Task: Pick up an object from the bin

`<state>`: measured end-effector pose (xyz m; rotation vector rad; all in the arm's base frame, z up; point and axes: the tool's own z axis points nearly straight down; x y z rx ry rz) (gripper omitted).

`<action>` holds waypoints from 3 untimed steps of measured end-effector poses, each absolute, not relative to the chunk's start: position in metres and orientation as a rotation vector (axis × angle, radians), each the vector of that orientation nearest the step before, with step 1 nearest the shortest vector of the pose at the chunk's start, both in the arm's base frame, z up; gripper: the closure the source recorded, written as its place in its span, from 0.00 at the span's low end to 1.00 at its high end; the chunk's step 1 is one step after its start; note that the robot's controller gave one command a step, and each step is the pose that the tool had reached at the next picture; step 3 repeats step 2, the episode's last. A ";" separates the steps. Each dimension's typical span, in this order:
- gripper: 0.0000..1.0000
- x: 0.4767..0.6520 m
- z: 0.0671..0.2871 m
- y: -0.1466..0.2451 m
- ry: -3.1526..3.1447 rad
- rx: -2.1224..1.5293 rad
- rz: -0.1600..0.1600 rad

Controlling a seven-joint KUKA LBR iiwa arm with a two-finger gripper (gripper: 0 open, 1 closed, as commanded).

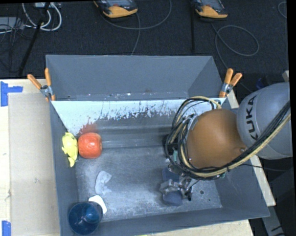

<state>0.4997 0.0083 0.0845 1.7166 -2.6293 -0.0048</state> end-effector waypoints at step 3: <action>1.00 0.499 0.113 0.009 -2.630 1.714 -0.006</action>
Offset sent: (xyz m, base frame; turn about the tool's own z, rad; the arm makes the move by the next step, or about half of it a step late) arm 0.0000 -0.0001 0.0143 0.0000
